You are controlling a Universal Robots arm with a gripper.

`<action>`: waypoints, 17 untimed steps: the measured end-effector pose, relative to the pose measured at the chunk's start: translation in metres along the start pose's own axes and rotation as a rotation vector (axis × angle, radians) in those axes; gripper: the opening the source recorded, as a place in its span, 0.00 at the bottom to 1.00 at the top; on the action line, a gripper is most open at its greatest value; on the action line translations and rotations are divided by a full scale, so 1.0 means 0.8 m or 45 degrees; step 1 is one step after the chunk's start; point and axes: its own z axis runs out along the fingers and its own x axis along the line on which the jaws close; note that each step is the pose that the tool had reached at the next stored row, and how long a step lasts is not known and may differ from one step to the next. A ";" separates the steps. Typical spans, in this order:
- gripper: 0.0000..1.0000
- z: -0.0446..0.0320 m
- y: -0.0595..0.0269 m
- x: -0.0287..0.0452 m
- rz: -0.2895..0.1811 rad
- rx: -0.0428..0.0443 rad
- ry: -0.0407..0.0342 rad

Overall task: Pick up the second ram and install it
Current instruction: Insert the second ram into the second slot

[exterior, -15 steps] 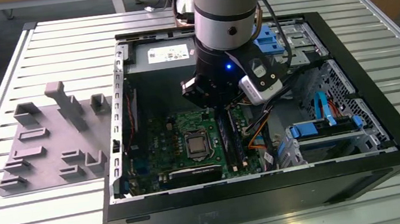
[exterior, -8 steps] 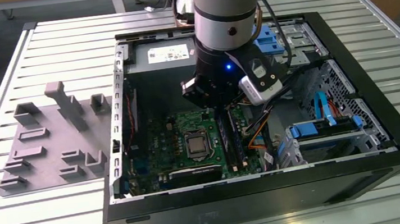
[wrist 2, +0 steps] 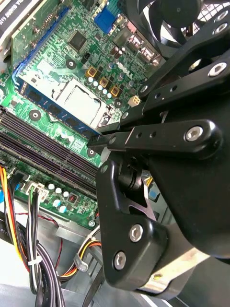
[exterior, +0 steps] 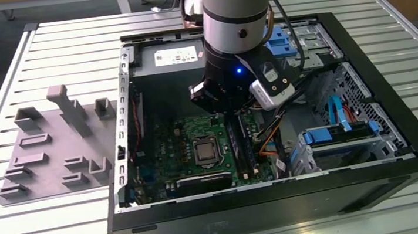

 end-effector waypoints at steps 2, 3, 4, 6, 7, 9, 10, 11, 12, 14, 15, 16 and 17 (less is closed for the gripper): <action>0.14 0.0003 0.000 0.0000 0.000 0.000 0.0000; 0.14 0.0009 0.000 0.0000 0.000 0.000 0.0000; 0.14 0.0009 0.000 0.0000 0.000 0.000 0.0000; 0.14 0.0012 0.000 0.0000 0.000 0.000 0.0000; 0.14 0.0015 0.000 0.0000 0.000 0.000 0.0000; 0.14 0.0025 0.000 0.0000 0.000 0.000 0.0000; 0.14 0.0026 0.000 0.0000 0.000 0.000 0.0000; 0.14 0.0027 0.000 -0.0001 0.000 0.000 0.0000; 0.14 0.0027 0.000 0.0000 0.000 0.000 0.0000; 0.14 0.0031 0.000 0.0000 0.000 0.000 0.0000; 0.14 0.0036 0.000 -0.0001 0.000 0.000 0.0000; 0.14 0.0037 0.000 0.0000 0.000 0.000 0.0000; 0.14 0.0040 0.000 0.0000 0.000 0.000 0.0000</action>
